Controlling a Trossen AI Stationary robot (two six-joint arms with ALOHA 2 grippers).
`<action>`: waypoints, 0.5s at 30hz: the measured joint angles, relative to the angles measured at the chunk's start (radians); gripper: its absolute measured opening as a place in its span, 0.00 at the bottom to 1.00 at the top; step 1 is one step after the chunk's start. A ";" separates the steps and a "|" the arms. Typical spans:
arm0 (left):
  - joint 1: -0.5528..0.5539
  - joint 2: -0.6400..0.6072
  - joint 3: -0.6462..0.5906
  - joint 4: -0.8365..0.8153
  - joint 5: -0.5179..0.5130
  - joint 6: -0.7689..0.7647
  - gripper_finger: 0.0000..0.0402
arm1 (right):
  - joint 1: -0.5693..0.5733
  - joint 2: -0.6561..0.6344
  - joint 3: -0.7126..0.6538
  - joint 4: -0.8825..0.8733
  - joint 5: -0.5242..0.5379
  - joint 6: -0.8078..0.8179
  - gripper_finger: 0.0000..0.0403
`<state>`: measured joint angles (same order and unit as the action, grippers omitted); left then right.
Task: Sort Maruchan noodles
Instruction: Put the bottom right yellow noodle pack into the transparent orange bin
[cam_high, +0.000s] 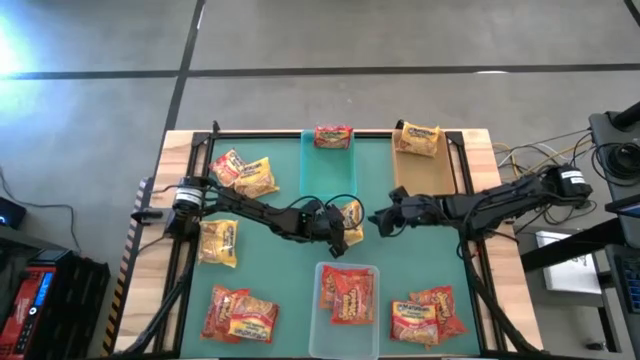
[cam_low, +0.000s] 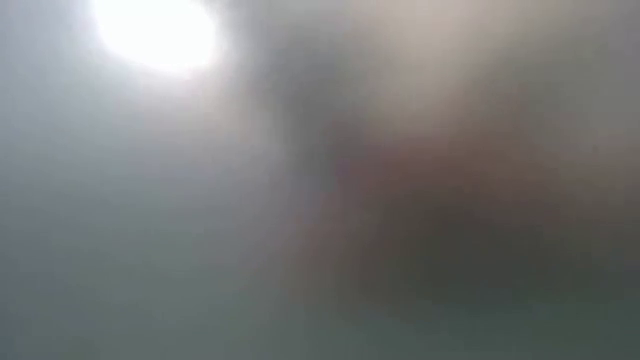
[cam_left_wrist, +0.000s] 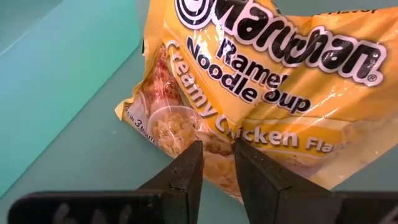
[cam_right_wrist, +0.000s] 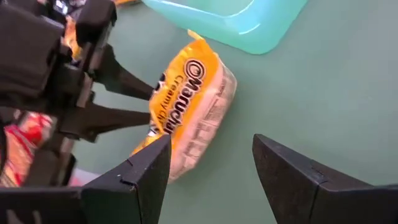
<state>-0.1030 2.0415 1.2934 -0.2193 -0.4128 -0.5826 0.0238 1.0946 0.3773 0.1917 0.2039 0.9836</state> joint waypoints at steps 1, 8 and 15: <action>0.000 0.000 0.000 0.000 0.000 -0.002 0.19 | -0.005 0.002 0.006 0.000 -0.009 0.007 0.53; 0.000 0.000 0.000 0.003 -0.001 0.009 0.19 | -0.011 0.058 0.071 0.002 -0.074 0.015 0.59; -0.001 0.001 -0.001 0.011 -0.017 0.018 0.19 | -0.012 0.205 0.144 0.001 -0.074 0.078 0.71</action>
<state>-0.1040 2.0426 1.2923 -0.2085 -0.4296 -0.5644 0.0120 1.2997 0.5214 0.1924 0.1303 1.0614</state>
